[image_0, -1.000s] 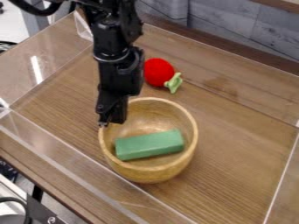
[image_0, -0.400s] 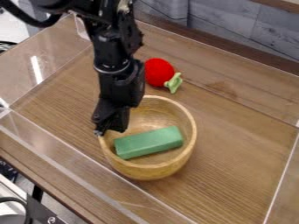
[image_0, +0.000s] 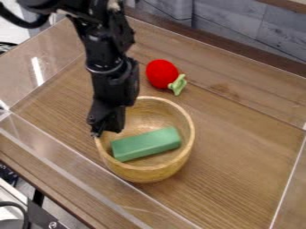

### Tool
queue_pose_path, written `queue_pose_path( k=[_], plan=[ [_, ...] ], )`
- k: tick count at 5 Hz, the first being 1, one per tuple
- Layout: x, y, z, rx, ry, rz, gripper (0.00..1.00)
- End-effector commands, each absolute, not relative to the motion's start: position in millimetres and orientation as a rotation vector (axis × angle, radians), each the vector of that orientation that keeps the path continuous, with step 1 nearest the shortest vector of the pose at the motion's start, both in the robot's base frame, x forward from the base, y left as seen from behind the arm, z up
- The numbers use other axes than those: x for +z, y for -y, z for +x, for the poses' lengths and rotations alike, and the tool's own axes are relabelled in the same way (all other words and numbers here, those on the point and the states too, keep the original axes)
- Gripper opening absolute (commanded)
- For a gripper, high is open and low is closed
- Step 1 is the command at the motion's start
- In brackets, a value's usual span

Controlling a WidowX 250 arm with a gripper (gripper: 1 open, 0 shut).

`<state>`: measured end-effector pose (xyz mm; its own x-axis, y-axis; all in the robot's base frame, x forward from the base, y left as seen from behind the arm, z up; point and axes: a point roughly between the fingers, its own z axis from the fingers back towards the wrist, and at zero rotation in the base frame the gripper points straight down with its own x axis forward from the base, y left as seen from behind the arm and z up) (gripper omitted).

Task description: Remove the green stick from the brown bowl and put it on the table

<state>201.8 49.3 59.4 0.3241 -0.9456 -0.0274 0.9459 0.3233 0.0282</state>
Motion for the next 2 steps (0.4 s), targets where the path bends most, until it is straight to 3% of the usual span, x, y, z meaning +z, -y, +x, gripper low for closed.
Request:
queue_pose_path(
  k=[1,2],
  plan=[
    [57.2,-56.3,211.7,-1.231,0.021,0.065,0.00],
    [47.4,-57.7,219.1,-1.236,0.026,0.062,0.00]
  ],
)
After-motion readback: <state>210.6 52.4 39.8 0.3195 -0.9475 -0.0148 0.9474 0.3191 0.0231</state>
